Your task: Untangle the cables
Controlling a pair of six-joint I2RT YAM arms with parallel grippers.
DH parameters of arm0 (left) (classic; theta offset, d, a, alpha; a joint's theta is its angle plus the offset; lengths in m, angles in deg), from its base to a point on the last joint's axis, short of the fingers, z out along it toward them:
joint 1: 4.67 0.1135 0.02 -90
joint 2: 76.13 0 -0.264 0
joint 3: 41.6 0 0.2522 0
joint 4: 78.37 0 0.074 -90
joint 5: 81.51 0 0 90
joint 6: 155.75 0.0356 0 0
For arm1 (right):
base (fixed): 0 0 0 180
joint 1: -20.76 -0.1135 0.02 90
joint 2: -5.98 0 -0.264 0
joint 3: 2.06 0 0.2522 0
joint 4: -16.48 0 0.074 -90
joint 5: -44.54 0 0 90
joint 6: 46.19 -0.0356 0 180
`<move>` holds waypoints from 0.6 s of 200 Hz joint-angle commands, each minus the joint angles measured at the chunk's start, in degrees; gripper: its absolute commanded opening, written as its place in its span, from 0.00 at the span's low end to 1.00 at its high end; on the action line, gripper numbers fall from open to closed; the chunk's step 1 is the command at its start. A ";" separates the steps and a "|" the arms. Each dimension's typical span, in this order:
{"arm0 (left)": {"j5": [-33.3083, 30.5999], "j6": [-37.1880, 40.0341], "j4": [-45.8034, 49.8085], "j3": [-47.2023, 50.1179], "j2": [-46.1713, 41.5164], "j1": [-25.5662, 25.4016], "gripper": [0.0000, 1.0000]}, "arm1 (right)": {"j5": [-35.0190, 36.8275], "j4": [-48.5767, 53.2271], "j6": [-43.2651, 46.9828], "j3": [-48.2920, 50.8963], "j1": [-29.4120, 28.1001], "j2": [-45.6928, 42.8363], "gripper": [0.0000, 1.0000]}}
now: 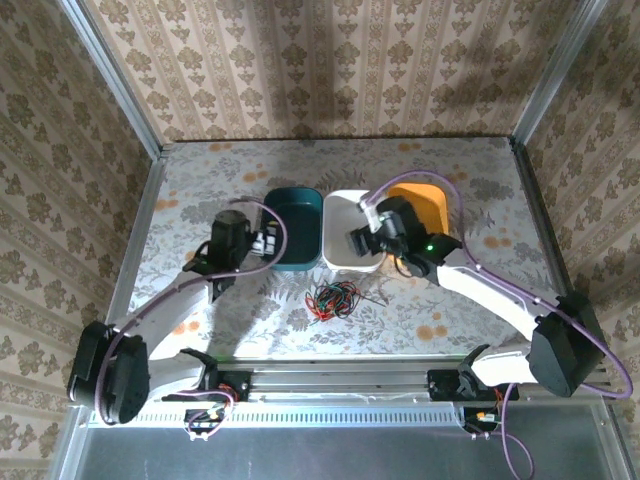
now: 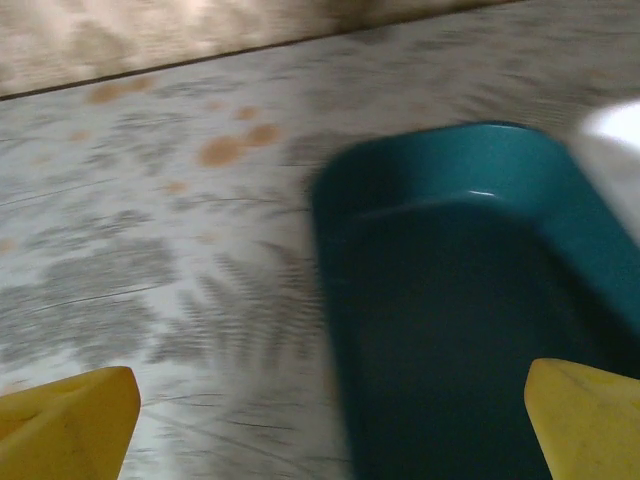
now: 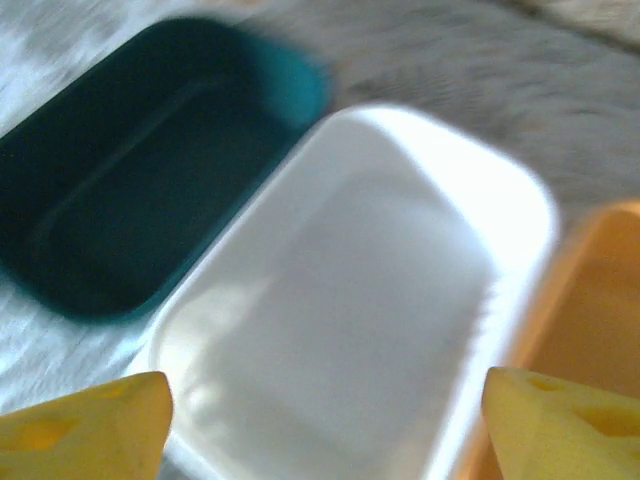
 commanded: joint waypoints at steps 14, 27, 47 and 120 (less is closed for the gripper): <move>18.47 -1.89 12.57 -3.79 -2.53 -6.36 1.00 | -11.14 23.22 5.17 -4.21 -7.03 5.45 0.71; 20.83 -0.68 16.11 -4.01 -2.32 -8.81 1.00 | -10.68 24.39 4.83 -3.87 -9.16 6.64 0.69; 20.52 1.34 17.16 -2.48 -2.42 -13.27 1.00 | -9.73 23.17 4.77 -3.51 -9.67 6.92 0.66; 14.77 3.37 11.02 -0.61 6.36 -19.65 1.00 | -20.72 34.30 8.42 -17.55 -6.54 21.74 0.59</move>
